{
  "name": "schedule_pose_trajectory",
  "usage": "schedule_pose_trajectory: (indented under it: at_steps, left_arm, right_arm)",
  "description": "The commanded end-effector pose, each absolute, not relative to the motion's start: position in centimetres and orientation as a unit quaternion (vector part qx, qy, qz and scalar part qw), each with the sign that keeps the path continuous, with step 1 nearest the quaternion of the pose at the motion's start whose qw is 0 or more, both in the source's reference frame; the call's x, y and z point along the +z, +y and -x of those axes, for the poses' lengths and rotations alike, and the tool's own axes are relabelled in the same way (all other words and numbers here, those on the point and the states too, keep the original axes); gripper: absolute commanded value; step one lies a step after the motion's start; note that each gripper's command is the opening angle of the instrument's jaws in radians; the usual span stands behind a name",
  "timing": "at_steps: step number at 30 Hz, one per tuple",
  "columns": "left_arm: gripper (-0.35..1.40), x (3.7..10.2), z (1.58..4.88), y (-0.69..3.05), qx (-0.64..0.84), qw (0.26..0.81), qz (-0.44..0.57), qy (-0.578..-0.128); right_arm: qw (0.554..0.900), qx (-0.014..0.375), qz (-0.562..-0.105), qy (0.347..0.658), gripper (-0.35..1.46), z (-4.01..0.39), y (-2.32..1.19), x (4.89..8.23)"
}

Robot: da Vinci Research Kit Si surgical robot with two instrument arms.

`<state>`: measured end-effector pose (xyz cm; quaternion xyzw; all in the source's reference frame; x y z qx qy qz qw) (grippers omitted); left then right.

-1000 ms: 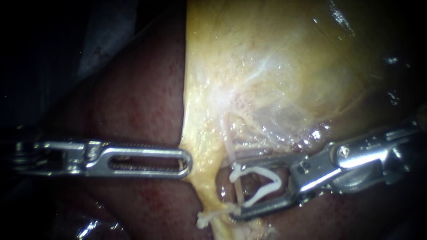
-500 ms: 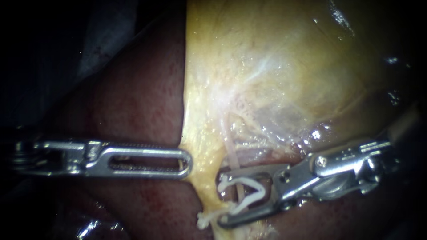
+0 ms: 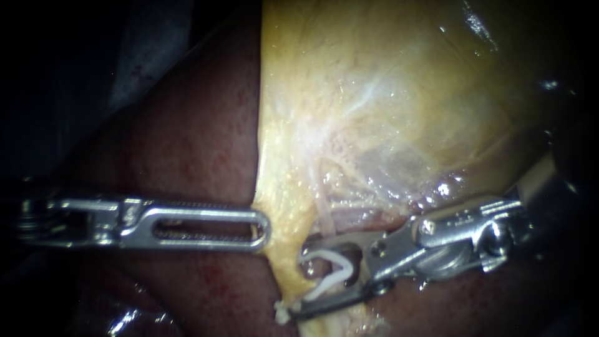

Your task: Clipping second clip left tube

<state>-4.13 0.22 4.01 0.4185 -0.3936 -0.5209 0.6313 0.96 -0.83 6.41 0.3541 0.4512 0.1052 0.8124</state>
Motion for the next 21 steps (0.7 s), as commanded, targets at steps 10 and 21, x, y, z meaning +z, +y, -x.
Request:
schedule_pose_trajectory:
  at_steps: [10, 21]
  left_arm:
    - [-0.16, 4.00, 4.14, 0.22, -0.521, 0.631, -0.418, -0.394]
    - [-0.16, 3.99, 4.14, 0.22, -0.521, 0.631, -0.418, -0.394]
  right_arm:
    - [0.809, 0.095, -0.369, 0.447, 0.53, -1.18, -0.98, 6.53]
    - [0.805, 0.088, -0.386, 0.442, 0.44, -1.21, -1.02, 6.56]
